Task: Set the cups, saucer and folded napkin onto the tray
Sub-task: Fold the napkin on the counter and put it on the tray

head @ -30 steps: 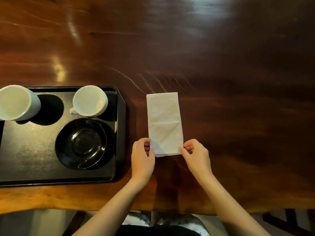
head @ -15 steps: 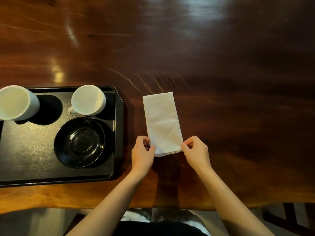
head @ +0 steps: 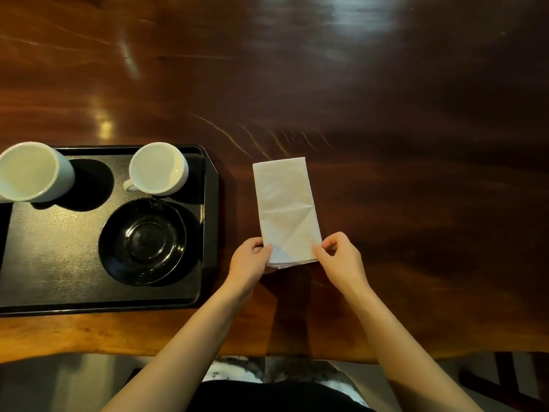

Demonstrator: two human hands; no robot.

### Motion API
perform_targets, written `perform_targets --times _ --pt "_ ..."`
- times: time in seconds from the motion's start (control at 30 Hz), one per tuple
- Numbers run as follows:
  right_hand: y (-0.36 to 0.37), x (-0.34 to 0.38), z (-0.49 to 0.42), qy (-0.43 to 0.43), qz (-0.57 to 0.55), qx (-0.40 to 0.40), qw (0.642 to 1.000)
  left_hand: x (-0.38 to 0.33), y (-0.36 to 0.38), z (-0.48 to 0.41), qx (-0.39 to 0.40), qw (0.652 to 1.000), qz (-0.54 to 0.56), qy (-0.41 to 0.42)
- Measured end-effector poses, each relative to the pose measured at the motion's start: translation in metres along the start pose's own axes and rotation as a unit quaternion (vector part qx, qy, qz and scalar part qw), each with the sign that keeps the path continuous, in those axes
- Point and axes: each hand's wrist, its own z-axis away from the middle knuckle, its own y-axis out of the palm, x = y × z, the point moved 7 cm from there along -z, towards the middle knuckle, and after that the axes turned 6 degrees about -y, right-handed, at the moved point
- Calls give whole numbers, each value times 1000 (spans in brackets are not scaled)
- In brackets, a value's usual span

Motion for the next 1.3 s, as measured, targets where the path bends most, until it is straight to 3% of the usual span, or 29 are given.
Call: perform_targets --times 0.13,0.53,0.73,0.8,0.87,0.93,0.97,1.0,1.07,1.13,1.2,1.3 --pt "0 -3 -1 13 -7 5 1000 3 -2 -1 20 999 32 -3" --pt "-1 -5 -2 24 -14 1 1000 7 -1 1 -62 997 50 13" --pt "2 -10 -3 32 -45 13 998 5 1 5 -64 997 28 37" --pt "1 -4 -1 18 -10 32 999 1 2 6 -63 996 -21 56" --pt "-10 14 -2 -35 111 -7 993 0 3 6 -74 992 -68 74" --pt "-17 47 -6 -156 220 -95 958 1 3 6 -89 988 -91 86" --pt "-8 62 -11 -230 248 -98 936 1 4 7 -96 986 -98 90" --pt "9 73 -19 -295 293 -55 908 1 5 8 -101 985 -104 92" --pt "51 74 -34 -391 417 62 818 1 6 9 -108 983 -112 97" --pt "71 61 -48 -442 491 105 743 0 7 10 -108 982 -112 107" --pt "72 57 -62 -462 513 104 716 -1 7 10 -109 982 -104 111" --pt "52 65 -84 -436 501 67 744 0 5 11 -116 982 -97 114"
